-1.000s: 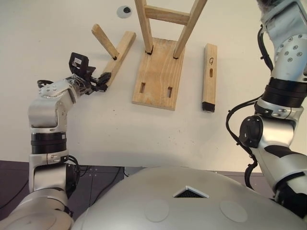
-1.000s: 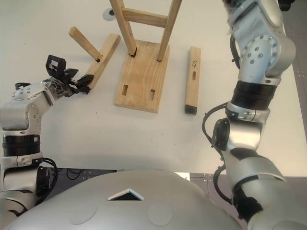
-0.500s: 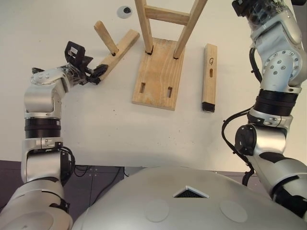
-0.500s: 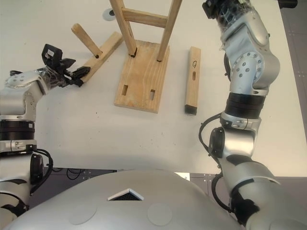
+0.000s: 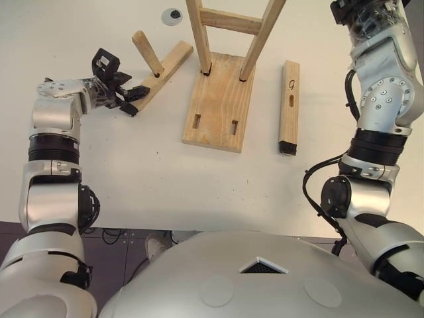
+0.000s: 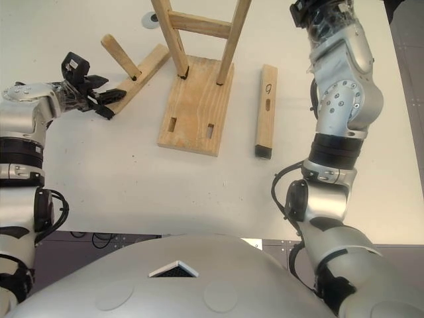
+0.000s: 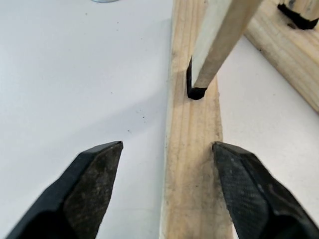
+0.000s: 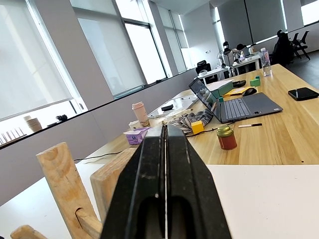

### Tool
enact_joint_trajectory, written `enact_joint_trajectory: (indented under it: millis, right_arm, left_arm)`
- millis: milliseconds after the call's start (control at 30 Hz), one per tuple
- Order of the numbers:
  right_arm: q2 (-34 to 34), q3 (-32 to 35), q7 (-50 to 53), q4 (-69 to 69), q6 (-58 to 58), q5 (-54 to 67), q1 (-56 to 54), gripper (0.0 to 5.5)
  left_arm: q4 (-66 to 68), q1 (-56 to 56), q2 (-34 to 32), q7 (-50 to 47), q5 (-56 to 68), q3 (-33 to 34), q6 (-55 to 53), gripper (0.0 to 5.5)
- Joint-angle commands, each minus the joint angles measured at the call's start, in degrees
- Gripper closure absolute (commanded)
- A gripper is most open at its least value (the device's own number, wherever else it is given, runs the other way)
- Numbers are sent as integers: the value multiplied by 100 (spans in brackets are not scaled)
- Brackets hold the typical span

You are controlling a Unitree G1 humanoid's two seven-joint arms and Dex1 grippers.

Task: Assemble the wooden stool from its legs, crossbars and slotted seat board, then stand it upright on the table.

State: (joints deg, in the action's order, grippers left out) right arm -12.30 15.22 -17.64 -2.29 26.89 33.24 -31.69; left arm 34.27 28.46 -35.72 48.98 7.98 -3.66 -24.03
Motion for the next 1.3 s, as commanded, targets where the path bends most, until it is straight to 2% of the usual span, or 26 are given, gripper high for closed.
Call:
enact_joint_trajectory:
  millis: [33, 200, 533, 867, 1000, 1200, 1300]
  right_arm:
    - [-90, 21, 9, -26, 52, -21, -44, 550]
    - [-106, 5, -24, -47, 91, -42, -72, 550]
    - [-290, -139, -187, -273, 202, -164, -279, 550]
    - [-302, -63, -109, -192, 265, -164, -230, 550]
    - [-380, -9, -191, -533, 393, -131, -487, 550]
    - [-248, 213, -356, -884, 640, 174, -872, 550]
    - [-212, 467, -427, -985, 856, 573, -941, 506]
  left_arm:
    - [-842, -251, -28, -69, 252, 304, -420, 219]
    - [-1786, -520, -36, -112, 388, 330, -966, 219]
    - [-639, -814, 26, 20, 225, 214, -555, 219]
    - [-881, -1255, 191, -14, 487, 503, -170, 346]
    - [-1081, -1365, 357, -407, 803, 1013, -224, 348]
    - [-1272, -937, 687, -969, 1414, 1791, -301, 349]
    - [-1741, -624, 731, -1168, 1861, 2155, -541, 349]
